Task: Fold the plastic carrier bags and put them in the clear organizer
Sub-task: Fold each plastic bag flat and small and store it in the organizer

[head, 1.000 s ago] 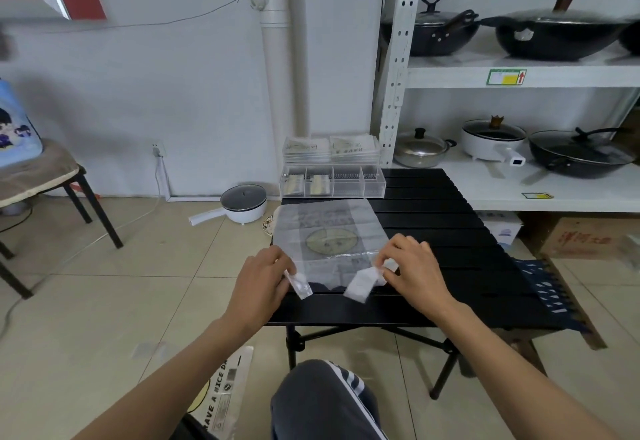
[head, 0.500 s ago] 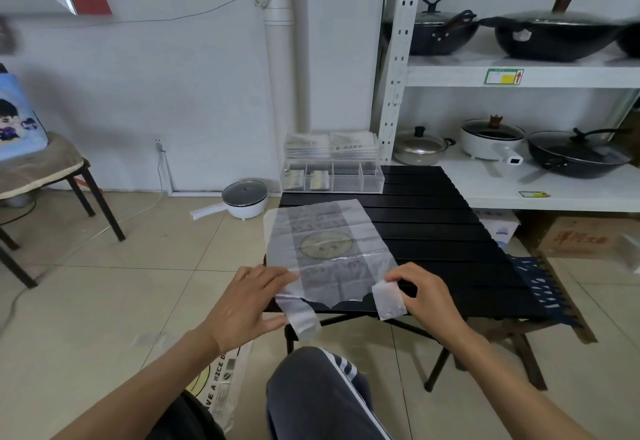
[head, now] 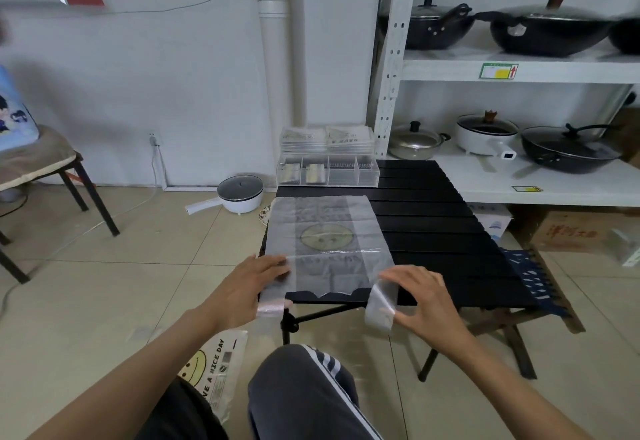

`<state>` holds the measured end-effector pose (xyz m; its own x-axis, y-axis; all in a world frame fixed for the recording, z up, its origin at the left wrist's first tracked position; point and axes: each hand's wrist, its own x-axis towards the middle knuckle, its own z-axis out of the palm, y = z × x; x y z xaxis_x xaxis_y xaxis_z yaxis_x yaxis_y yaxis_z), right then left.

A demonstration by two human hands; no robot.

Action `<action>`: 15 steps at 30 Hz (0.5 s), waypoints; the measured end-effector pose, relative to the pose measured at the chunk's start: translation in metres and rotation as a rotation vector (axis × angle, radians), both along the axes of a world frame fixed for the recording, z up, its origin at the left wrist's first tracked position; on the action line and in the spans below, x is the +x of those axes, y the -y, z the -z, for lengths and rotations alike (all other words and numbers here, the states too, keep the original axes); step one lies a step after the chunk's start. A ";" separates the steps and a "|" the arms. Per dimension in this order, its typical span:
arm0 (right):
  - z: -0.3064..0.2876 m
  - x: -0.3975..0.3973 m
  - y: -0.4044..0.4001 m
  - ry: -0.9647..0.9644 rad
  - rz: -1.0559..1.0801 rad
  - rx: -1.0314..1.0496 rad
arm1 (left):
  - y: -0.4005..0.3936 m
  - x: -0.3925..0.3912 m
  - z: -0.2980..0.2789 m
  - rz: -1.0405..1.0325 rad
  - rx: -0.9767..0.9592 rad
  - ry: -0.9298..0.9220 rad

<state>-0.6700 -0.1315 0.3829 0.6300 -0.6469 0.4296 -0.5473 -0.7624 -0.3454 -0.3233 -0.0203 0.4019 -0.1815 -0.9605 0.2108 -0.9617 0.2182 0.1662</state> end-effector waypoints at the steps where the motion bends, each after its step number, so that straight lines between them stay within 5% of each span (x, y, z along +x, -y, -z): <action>1: 0.002 -0.001 0.000 -0.066 0.031 -0.027 | 0.001 0.000 0.001 0.015 0.002 0.004; 6: 0.013 -0.002 0.001 -0.253 0.127 -0.047 | 0.008 -0.001 0.000 -0.043 0.119 -0.034; 12: 0.012 0.003 0.005 -0.084 0.108 -0.064 | 0.008 -0.001 -0.004 -0.057 0.060 -0.259; 15: 0.008 0.008 0.007 -0.011 0.100 -0.039 | 0.012 0.003 -0.005 -0.068 0.016 -0.223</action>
<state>-0.6624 -0.1382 0.3750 0.5679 -0.6898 0.4491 -0.6252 -0.7164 -0.3096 -0.3201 -0.0320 0.4074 -0.0670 -0.9725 0.2229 -0.9132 0.1498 0.3789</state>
